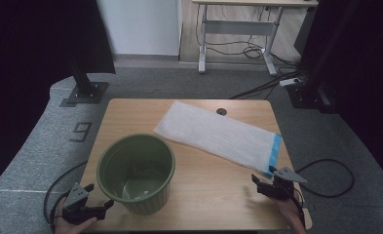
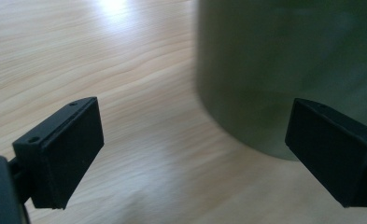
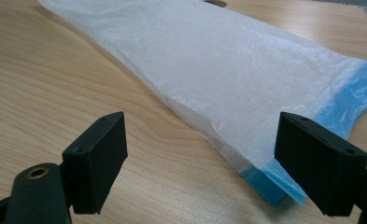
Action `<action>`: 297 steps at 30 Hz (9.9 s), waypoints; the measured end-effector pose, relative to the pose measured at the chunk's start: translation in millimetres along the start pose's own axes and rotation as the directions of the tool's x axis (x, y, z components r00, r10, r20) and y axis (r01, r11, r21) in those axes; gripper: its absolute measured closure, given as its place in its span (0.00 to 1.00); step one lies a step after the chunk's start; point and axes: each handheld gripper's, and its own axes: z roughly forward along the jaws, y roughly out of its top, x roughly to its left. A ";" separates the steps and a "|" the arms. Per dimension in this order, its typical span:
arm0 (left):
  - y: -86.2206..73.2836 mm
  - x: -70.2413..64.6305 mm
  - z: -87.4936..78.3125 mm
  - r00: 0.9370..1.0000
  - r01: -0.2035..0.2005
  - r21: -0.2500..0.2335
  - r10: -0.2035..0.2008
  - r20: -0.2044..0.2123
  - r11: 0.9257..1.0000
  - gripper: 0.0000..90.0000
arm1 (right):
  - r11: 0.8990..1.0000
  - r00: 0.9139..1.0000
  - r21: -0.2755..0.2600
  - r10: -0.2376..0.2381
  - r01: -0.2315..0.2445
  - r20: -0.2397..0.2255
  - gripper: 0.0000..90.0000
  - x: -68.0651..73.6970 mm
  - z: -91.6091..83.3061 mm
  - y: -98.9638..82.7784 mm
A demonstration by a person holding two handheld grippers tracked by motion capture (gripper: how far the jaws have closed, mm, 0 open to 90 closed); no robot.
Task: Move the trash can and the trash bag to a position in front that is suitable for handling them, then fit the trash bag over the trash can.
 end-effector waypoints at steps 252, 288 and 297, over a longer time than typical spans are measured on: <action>58.8 -4.3 78.0 0.991 0.134 0.036 -0.134 -0.003 0.990 0.19 | 0.901 0.980 -0.388 0.160 -0.194 -0.117 0.98 42.3 -15.2 131.3; 56.4 3.2 81.8 0.990 0.136 0.052 -0.137 0.015 0.989 0.19 | 0.808 0.995 -0.582 0.039 -0.086 -0.094 0.98 89.6 -79.3 219.5; 56.1 5.0 79.6 0.990 0.141 0.048 -0.142 0.012 0.989 0.19 | 0.807 0.992 -0.587 -0.017 -0.060 -0.125 0.98 110.3 -77.0 221.5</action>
